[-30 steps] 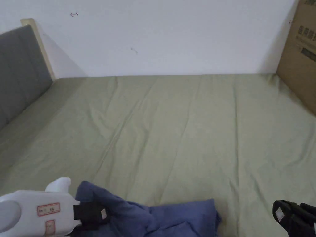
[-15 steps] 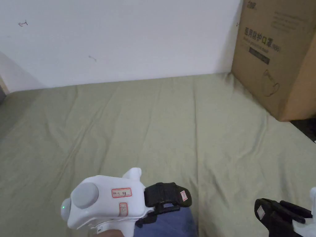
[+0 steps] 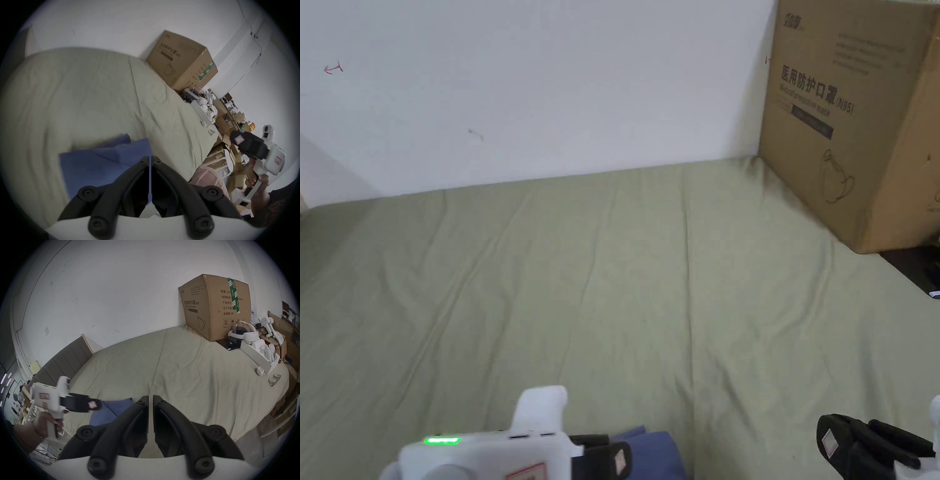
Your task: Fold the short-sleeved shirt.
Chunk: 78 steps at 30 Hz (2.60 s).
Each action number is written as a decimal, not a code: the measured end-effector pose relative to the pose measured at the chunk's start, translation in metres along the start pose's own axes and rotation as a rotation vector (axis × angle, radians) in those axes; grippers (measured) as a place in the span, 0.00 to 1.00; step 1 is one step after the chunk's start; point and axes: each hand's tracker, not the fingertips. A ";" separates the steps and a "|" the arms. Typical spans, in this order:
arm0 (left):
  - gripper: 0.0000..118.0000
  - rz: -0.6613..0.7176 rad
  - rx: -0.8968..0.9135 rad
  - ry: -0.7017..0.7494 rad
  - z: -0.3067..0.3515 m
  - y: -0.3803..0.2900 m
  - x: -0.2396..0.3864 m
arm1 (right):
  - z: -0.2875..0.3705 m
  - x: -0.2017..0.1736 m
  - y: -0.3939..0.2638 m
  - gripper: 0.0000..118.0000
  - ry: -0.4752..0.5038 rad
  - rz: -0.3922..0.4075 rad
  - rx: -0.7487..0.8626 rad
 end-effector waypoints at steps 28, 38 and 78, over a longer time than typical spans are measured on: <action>0.01 -0.450 0.790 0.549 0.168 0.004 0.081 | 0.030 -0.054 0.050 0.05 0.045 0.169 0.411; 0.00 -0.292 0.954 0.769 0.167 -0.056 0.045 | -0.001 -0.059 0.005 0.05 -0.174 0.288 0.554; 1.00 0.628 -0.011 -0.685 -0.012 -0.065 -0.218 | -0.172 -0.007 -0.086 0.05 0.246 0.033 -0.692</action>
